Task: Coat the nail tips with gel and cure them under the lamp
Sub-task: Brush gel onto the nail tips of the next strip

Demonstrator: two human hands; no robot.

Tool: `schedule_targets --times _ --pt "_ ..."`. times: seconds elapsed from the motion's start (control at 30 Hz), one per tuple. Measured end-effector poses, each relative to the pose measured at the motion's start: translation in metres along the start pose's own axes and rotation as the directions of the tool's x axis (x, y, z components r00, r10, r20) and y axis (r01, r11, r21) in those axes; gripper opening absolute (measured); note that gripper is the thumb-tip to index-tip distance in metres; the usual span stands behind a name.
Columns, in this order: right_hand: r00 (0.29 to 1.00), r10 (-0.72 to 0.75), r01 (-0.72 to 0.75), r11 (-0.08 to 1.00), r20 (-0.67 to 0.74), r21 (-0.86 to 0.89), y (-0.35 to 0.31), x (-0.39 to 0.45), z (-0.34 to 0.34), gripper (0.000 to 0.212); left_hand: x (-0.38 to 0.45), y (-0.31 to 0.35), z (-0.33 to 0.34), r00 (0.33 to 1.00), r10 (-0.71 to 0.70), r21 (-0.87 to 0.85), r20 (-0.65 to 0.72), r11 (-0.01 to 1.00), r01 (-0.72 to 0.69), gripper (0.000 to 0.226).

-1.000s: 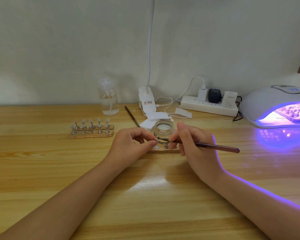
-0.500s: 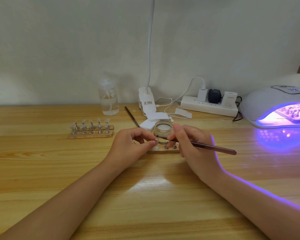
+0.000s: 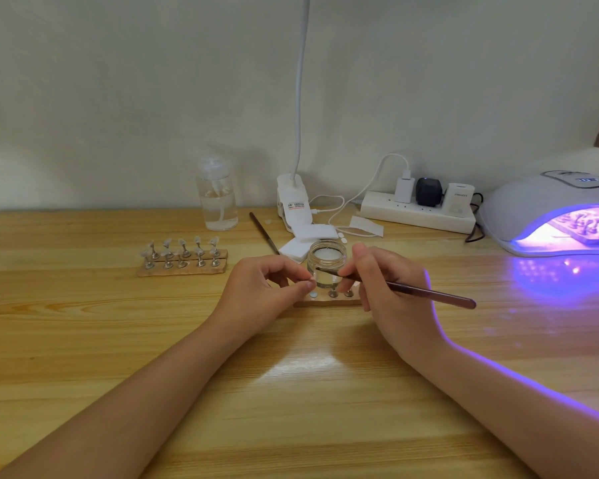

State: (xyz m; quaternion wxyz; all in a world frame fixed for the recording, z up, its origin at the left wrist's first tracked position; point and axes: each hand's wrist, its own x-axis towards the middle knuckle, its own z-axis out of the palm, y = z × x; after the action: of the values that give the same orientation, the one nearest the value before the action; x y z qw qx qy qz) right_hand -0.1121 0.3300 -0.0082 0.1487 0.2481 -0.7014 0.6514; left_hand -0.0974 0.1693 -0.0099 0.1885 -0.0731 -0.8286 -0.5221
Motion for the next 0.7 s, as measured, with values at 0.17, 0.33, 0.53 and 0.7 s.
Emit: schedule_targets --times 0.17,0.33,0.53,0.7 --pt "0.999 -0.004 0.006 0.999 0.037 -0.051 -0.0011 0.0003 0.0006 0.032 0.0009 -0.0005 0.0003 1.000 0.003 0.007 -0.005 1.000 -0.003 0.022" --pt "1.000 -0.019 0.018 0.999 0.016 0.049 0.0007 -0.0021 0.0000 0.043 0.0005 -0.0018 -0.0002 1.000 0.002 0.015 -0.007 1.000 -0.002 0.022" --pt "0.999 -0.013 0.015 0.997 -0.032 0.070 0.0004 -0.0003 -0.0005 0.035 0.0010 -0.0014 0.0001 1.000 -0.016 -0.002 0.003 1.000 0.016 0.022" --pt "1.000 0.003 -0.003 1.000 -0.016 0.000 0.0006 0.0007 0.0001 0.034 -0.0001 0.0003 -0.0002 0.999 -0.020 -0.039 0.031 0.999 0.021 0.021"
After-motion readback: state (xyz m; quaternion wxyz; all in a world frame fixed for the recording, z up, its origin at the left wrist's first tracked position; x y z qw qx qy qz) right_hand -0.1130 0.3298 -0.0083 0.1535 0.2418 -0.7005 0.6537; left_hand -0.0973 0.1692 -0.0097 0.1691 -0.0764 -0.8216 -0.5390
